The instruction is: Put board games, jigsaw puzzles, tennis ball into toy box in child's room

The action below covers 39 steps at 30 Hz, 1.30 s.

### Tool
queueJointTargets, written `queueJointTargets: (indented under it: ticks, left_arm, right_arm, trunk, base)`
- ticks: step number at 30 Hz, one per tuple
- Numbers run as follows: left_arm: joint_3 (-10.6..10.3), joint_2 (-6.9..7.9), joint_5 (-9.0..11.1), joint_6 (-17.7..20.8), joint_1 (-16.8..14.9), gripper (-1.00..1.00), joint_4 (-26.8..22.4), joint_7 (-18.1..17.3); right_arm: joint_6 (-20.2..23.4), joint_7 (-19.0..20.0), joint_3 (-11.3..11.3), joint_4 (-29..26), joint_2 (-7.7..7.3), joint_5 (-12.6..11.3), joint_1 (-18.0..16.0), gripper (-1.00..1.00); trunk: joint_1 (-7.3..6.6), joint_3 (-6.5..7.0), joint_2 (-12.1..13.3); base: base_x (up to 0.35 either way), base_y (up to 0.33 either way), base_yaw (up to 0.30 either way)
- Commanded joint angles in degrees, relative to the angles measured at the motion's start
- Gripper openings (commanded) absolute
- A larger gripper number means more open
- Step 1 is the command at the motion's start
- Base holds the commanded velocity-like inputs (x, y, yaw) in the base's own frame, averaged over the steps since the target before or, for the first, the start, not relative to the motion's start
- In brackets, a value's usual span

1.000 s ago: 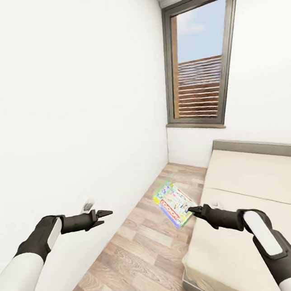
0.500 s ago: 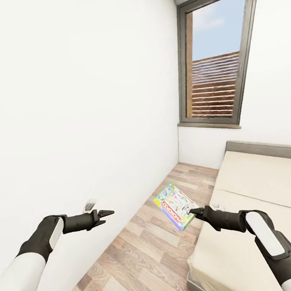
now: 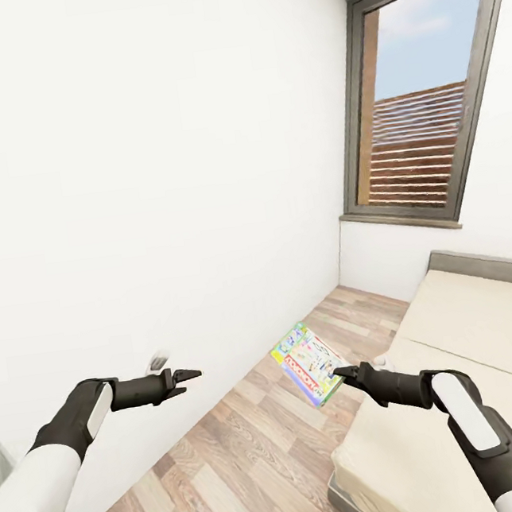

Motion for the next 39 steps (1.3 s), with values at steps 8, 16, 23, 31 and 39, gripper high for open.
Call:
queueJointTargets:
  ticks: [8, 16, 23, 31, 39]
  left_arm:
    - [0.12, 0.0, 0.02, 0.26, -0.05, 1.0, 0.03, -0.45]
    - [0.12, -0.2, 0.02, 0.65, -0.07, 1.0, -0.01, -0.3]
    - [0.12, -0.44, -0.07, 0.69, -0.07, 1.0, -0.02, -0.18]
    - [0.07, -0.6, -0.07, 0.72, -0.06, 1.0, -0.03, -0.23]
    - [0.05, -0.58, -0.07, 0.78, -0.07, 1.0, -0.01, -0.29]
  right_arm:
    - [0.33, 0.17, -0.08, -0.04, -0.07, 0.1, 0.01, -1.0]
    - [0.28, 0.1, -0.08, -0.02, -0.06, 0.08, 0.02, -1.0]
    - [0.0, 0.16, -0.08, -0.04, -0.05, 0.01, 0.03, -1.0]
    - [-0.16, 0.19, -0.1, 0.01, -0.01, 0.03, 0.03, -1.0]
    - [-0.18, 0.23, -0.17, 0.01, 0.06, -0.02, 0.06, -1.0]
  trunk:
    - [-0.44, 0.28, 0.74]
    - [-2.2, 1.71, 3.95]
    - [-3.73, 2.97, 6.76]
    - [-5.49, 4.41, 9.97]
    - [-7.25, 5.84, 13.17]
  base:
    - [-0.016, -0.032, 0.29]
    - [-0.001, -0.001, 0.29]
    - [0.0, 0.0, 0.202]
    - [0.0, 0.0, 0.017]
    - [0.0, 0.0, 0.0]
